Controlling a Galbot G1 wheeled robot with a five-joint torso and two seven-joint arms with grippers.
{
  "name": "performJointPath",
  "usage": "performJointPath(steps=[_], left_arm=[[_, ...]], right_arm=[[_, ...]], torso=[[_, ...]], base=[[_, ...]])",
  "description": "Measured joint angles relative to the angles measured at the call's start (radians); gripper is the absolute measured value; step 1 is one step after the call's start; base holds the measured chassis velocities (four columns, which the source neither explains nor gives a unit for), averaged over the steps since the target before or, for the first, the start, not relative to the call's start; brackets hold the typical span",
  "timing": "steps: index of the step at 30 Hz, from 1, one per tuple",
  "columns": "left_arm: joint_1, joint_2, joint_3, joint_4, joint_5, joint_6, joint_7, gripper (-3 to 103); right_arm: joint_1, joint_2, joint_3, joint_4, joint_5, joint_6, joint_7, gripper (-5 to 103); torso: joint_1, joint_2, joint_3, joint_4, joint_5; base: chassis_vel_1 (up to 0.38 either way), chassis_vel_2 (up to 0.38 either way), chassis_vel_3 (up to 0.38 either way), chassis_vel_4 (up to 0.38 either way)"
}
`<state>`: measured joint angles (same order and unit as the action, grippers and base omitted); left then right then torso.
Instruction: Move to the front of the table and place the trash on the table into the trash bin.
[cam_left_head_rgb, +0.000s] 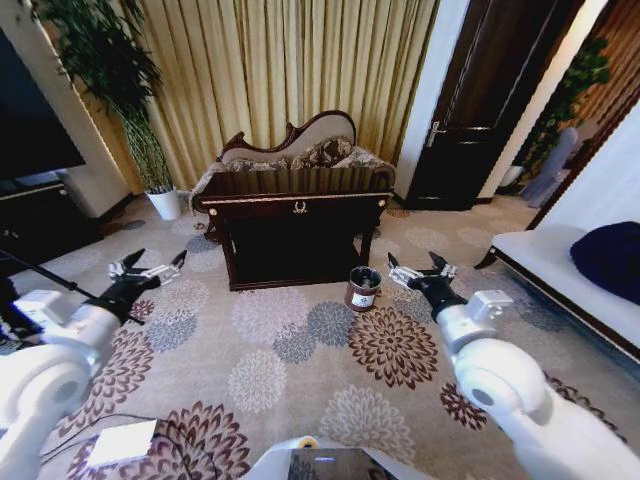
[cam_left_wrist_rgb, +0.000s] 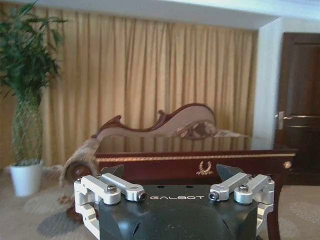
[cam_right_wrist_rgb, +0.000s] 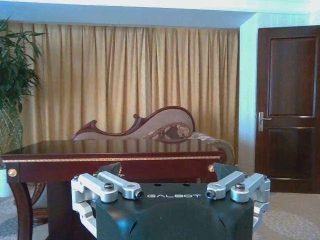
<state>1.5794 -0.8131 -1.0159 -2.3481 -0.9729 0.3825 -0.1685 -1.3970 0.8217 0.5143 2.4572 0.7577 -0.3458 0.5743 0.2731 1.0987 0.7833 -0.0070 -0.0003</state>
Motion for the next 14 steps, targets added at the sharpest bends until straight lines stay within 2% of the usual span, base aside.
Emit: performJointPath(steps=[1,3,6,11,14], left_arm=[[0.0,0.0,0.0,0.0,0.0,0.0,0.0,100],[-0.042,-0.016,0.018,0.001,-0.004,0.033,-0.041,100],[-0.053,-0.03,0.021,0.002,-0.004,0.047,-0.048,100],[-0.051,-0.051,0.022,-0.008,0.005,0.051,-0.034,100],[-0.051,-0.061,0.018,0.0,0.021,0.049,0.006,100]], right_arm=[[0.0,0.0,0.0,0.0,0.0,0.0,0.0,100],[-0.014,0.005,0.01,-0.003,-0.004,0.0,0.002,100],[-0.04,0.007,0.019,0.011,0.008,-0.007,0.012,100],[-0.064,0.016,0.02,0.026,0.009,-0.01,0.007,100],[-0.075,0.014,0.021,0.032,0.009,-0.007,-0.012,100]], torso=[[0.0,0.0,0.0,0.0,0.0],[0.0,0.0,0.0,-0.0002,0.0003],[0.0,0.0,0.0,-0.0002,0.0004],[0.0,0.0,0.0,0.0,0.0003],[0.0,0.0,0.0,0.0001,0.0003]], base=[[0.0,0.0,0.0,0.0],[0.0,0.0,0.0,0.0],[0.0,0.0,0.0,0.0],[0.0,0.0,0.0,0.0],[0.0,0.0,0.0,0.0]])
